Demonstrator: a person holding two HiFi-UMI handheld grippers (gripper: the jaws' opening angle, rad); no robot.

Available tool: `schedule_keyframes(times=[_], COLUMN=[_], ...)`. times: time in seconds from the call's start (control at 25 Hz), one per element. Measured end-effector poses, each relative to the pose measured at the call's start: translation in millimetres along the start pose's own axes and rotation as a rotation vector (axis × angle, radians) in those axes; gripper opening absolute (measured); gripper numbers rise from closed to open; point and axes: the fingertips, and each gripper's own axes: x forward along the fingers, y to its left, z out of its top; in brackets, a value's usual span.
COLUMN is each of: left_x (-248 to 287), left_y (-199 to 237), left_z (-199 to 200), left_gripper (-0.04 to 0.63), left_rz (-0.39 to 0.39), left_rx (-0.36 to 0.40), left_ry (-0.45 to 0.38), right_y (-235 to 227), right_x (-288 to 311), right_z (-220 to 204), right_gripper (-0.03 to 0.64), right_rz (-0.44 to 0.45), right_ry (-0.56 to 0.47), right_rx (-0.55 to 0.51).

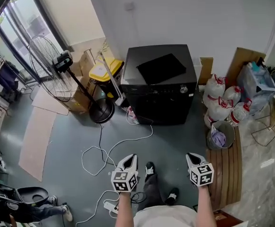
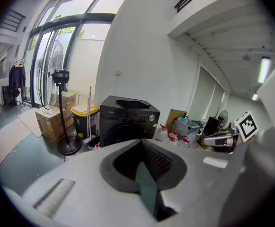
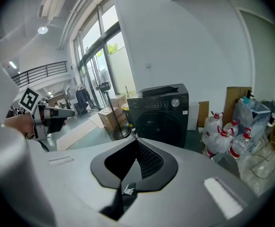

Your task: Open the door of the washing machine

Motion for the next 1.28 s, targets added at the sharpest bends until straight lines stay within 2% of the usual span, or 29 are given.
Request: schedule_keyframes(times=[0.24, 0.48, 0.64, 0.84, 0.96, 1.12, 1.28], left_x=[86, 153, 193, 242, 268, 297, 324], left_y=[50, 113, 136, 146, 147, 147, 139], left_z=[61, 93, 83, 77, 66, 49, 21], left_gripper=[0.057, 0.057, 0.057, 0.057, 0.057, 0.057, 0.057], left_rz=[-0.051, -0.094, -0.125, -0.188, -0.203, -0.214, -0.253], left_rx=[-0.037, -0.023, -0.052, -0.109, -0.092, -0.050, -0.050], left_ry=[-0.019, 0.015, 0.061, 0.051, 0.085, 0.121, 0.152], right_y=[-7, 23, 21, 7, -5, -17, -35], right_x=[82, 179, 220, 249, 259, 275, 302], right_z=[49, 70, 81, 82, 86, 108, 116], right_gripper=[0.000, 0.000, 0.000, 0.000, 0.000, 0.000, 0.000], right_rz=[-0.015, 0.029, -0.023, -0.093, -0.126, -0.119, -0.105], right_ry=[0.029, 0.073, 0.084, 0.068, 0.051, 0.001, -0.005], right_rx=[0.037, 0.094, 0.066, 0.068, 0.078, 0.134, 0.100])
